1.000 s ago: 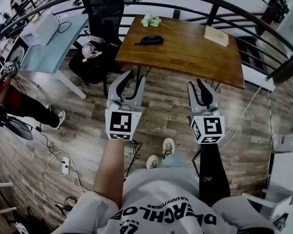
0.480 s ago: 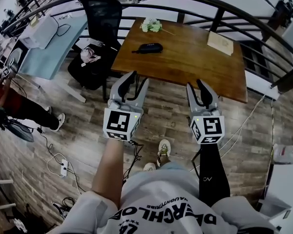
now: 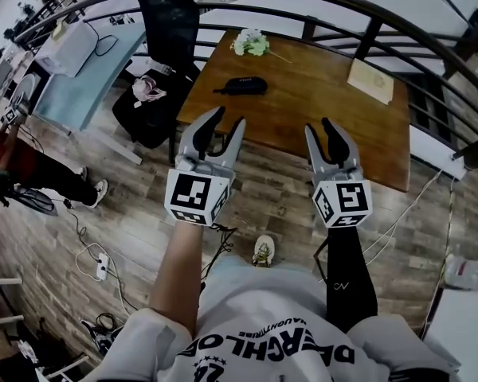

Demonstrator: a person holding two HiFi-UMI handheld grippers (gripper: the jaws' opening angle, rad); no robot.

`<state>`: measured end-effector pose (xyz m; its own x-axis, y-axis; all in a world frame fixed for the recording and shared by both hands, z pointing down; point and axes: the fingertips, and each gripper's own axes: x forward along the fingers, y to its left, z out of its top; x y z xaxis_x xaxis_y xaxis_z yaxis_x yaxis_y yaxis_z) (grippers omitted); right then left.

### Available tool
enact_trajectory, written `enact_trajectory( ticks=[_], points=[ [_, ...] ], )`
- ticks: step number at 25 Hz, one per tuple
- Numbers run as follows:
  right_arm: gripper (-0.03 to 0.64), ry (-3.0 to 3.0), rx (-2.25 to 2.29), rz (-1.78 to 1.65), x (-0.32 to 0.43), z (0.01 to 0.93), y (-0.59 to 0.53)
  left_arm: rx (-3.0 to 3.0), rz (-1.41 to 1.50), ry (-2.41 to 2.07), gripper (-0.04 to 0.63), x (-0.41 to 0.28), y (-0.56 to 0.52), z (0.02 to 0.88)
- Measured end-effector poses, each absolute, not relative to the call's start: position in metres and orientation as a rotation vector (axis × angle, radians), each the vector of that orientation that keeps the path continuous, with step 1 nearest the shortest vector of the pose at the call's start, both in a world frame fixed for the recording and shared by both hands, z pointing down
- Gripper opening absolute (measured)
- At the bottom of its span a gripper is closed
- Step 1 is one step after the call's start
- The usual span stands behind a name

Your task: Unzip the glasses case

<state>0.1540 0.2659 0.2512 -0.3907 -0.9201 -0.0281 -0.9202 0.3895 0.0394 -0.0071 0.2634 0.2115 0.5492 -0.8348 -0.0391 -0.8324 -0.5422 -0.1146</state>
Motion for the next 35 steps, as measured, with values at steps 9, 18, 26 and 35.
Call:
enact_trajectory(
  ticks=[9,18,26,35],
  points=[
    [0.175,2.625,-1.669,0.079,0.151,0.245,0.235,-2.610,-0.029,1.511,0.153,-0.014,0.229,0.202],
    [0.181,2.652,-1.686,0.106,0.136,0.249,0.175,-2.621,-0.032,1.484,0.153,-0.024,0.165,0.211],
    [0.186,2.654,-1.757,0.110,0.119,0.256,0.091,-2.599,-0.024,1.445,0.140,-0.040,0.075,0.212],
    [0.202,2.615,-1.887,0.066,0.106,0.264,0.011,-2.648,-0.064,1.349,0.140,-0.053,-0.019,0.224]
  ],
)
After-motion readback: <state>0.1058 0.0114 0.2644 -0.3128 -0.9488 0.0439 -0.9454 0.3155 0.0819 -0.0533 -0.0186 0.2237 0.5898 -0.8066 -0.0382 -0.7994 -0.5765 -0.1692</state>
